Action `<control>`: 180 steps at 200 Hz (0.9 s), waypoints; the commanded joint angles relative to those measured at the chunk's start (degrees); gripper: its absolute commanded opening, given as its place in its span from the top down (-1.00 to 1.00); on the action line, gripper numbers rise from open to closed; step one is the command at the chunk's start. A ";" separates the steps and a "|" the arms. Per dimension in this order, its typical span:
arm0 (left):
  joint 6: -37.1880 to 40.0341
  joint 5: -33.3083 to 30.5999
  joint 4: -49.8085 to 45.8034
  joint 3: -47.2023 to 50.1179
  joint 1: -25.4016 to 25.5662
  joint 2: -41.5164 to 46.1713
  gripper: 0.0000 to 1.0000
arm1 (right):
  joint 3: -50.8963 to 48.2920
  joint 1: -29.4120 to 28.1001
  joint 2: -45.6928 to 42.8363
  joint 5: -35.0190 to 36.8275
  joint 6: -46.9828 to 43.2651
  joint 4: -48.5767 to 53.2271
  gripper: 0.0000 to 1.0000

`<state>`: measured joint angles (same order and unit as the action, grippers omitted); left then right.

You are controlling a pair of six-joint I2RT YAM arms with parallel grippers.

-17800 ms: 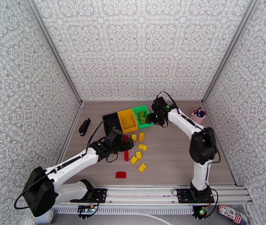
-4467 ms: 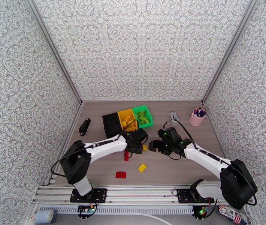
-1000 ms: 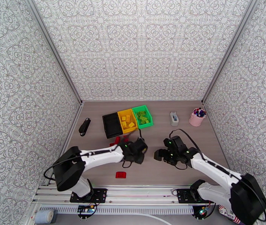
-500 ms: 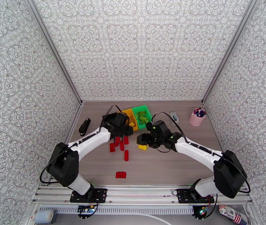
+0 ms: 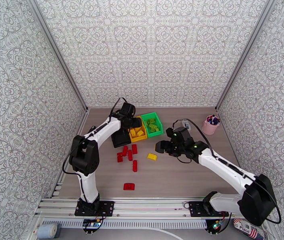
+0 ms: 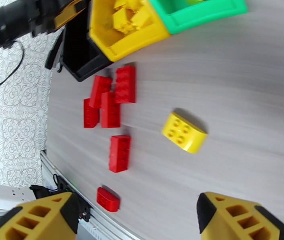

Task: Sort the legos into containers by color

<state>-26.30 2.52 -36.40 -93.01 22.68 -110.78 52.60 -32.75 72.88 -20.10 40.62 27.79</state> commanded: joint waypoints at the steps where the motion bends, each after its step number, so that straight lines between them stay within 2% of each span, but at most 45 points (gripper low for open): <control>1: 0.98 -2.75 -1.57 1.08 2.05 5.10 -0.36 | -2.17 0.92 -1.14 2.05 -2.06 3.35 -0.67; 32: 0.19 -6.56 -1.83 6.18 5.27 10.33 -0.38 | -3.02 1.49 -0.32 4.30 -4.07 5.47 -0.72; 68: -3.58 -6.59 0.12 14.18 7.95 15.12 -0.39 | -2.04 1.53 2.70 6.27 -6.31 6.66 -0.72; 106: -7.82 -7.45 0.51 20.87 11.45 17.72 -0.39 | -0.56 1.40 6.28 7.54 -8.62 7.60 -0.58; 142: -13.48 -5.78 3.76 29.32 11.64 22.11 -0.39 | 2.09 0.06 10.14 8.80 -11.72 9.04 -0.55; 180: -17.98 -5.32 6.10 37.15 10.75 29.19 -0.45 | 6.94 -3.77 16.45 9.52 -15.32 10.59 -0.66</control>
<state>-39.42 -3.22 -33.74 -59.51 34.22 -86.59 54.89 -33.85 85.60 -12.36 29.10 36.16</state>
